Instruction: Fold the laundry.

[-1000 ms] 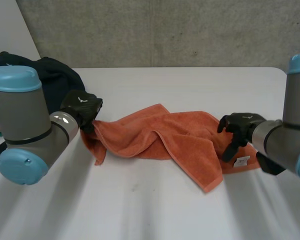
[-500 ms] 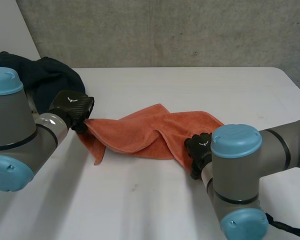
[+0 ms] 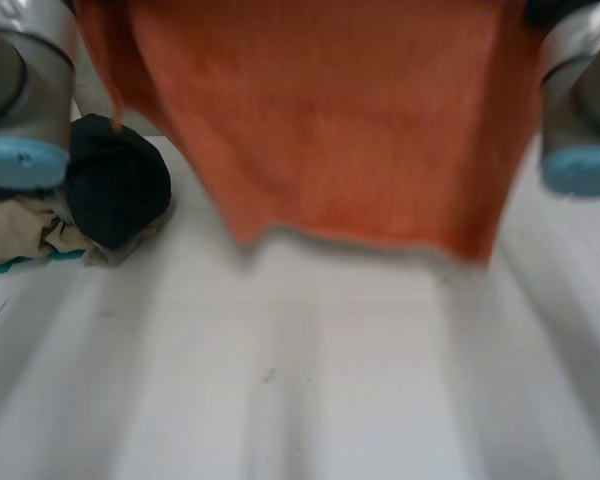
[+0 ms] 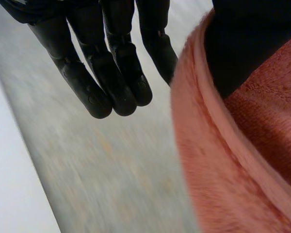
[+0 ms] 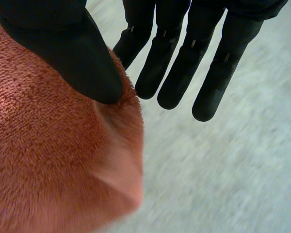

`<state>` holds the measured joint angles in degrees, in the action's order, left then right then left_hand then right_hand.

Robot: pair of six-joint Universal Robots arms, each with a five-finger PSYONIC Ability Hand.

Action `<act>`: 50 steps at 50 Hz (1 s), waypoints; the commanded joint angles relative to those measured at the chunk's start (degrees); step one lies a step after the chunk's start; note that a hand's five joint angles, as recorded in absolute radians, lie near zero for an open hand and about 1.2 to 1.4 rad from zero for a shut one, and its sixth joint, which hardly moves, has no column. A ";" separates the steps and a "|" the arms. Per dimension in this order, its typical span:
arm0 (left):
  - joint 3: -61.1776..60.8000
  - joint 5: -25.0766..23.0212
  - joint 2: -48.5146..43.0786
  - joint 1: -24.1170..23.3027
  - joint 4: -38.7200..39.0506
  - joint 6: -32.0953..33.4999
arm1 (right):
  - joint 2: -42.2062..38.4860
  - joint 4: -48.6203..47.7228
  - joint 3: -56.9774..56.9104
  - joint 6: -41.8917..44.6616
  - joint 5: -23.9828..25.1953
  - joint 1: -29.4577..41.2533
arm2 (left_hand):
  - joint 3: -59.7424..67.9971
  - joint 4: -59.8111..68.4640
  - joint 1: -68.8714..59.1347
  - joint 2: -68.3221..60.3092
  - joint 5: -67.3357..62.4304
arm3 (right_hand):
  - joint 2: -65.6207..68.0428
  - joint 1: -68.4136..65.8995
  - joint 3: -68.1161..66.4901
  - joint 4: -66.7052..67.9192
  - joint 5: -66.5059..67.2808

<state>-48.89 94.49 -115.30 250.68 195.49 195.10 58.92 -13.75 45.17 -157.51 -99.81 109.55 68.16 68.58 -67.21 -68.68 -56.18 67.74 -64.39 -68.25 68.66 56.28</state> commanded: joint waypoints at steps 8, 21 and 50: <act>-33.33 -5.54 12.89 0.25 3.68 -1.83 | 9.72 7.41 20.00 -7.90 15.33 -7.16 | 11.84 11.42 -12.79 -11.32 -13.82 | 12.26 -15.61 -11.75 11.34 13.72; -56.05 -11.96 3.25 -0.19 6.22 7.39 | 1.21 7.77 43.95 2.81 21.68 -8.83 | 3.46 3.05 -4.41 -2.94 -5.44 | 12.26 -15.61 -11.75 11.34 13.72; -61.41 -7.83 8.24 6.57 4.56 16.98 | 1.02 15.41 40.17 4.93 17.63 -11.56 | -35.77 -36.19 34.82 36.30 33.79 | 12.26 -15.61 -11.75 11.34 13.72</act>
<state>-108.43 87.06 -110.04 256.66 202.38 209.38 59.32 0.22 85.19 -152.88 -82.45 97.27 28.11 27.39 -28.40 -28.02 -16.56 67.88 -64.39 -68.25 68.67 58.32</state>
